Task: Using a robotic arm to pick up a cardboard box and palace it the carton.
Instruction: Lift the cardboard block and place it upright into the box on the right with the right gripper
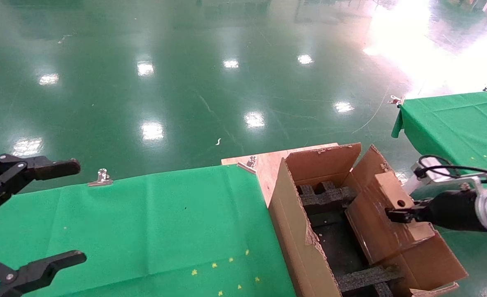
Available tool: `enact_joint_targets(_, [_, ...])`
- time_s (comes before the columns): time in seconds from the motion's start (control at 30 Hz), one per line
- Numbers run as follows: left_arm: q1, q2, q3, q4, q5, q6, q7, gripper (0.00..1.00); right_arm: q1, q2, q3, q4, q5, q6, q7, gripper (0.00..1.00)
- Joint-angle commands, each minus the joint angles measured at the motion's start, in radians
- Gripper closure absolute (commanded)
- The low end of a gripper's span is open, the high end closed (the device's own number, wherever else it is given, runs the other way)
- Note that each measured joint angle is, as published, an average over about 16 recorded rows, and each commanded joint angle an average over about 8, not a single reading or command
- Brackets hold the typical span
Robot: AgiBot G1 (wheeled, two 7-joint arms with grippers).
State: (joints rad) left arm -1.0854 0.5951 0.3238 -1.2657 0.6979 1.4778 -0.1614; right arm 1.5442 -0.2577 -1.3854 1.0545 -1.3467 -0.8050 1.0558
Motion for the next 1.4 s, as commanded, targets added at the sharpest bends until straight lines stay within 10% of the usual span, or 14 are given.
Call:
enact_joint_targets(0.03, [0.0, 0.0, 0.0, 0.0, 0.0, 0.0, 0.0, 0.0, -0.014, -0.011, -0.007, -0.006, -0.001, 0.017, 0.004, 1.0])
enact_joint_targets(1.1, [0.0, 0.0, 0.001, 0.0, 0.0, 0.0, 0.0, 0.0, -0.181, -0.323, -0.005, -0.446, 0.13, 0.081, -0.251, 0.99])
enact_joint_targets(1.4, [0.0, 0.0, 0.001, 0.0, -0.001, -0.001, 0.0, 0.0, -0.194, -0.355, 0.006, -0.505, 0.154, 0.069, -0.281, 0.0])
